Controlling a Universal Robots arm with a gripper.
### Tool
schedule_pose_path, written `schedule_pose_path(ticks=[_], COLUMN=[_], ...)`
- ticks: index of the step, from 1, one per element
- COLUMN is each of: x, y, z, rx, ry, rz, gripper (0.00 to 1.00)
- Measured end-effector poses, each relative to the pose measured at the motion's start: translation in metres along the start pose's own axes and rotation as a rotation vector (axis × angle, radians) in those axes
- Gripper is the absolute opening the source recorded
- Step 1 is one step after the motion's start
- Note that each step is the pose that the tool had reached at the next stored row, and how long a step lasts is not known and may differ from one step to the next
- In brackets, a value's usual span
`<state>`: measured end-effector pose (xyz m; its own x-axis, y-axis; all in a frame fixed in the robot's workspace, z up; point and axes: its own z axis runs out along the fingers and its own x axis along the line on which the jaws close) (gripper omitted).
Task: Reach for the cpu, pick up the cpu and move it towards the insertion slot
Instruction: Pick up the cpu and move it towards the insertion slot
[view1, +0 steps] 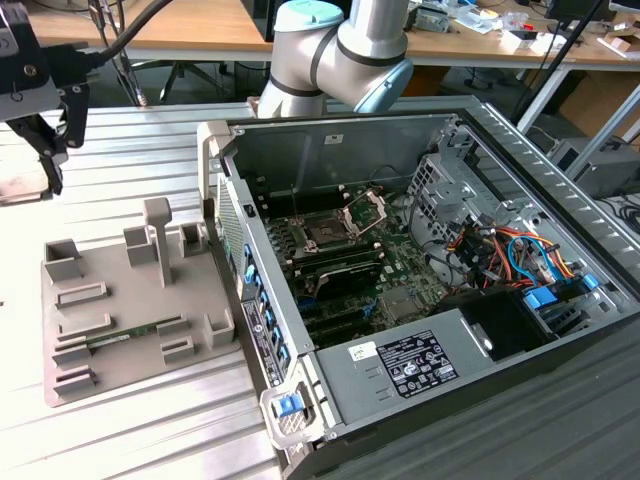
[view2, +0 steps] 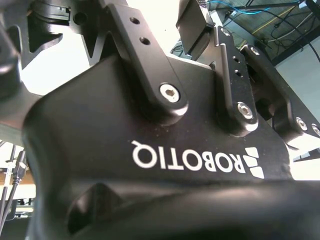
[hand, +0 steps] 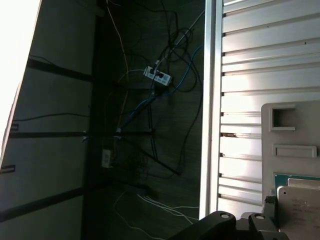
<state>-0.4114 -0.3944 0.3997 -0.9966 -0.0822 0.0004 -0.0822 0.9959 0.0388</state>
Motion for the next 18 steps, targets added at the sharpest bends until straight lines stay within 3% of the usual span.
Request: schedule_pose_path(ticks=[18], x=[0.0], y=[0.0006], z=[-0.0151], rx=[0.0], ry=[-0.0001], rz=[0.0], gripper=[0.55])
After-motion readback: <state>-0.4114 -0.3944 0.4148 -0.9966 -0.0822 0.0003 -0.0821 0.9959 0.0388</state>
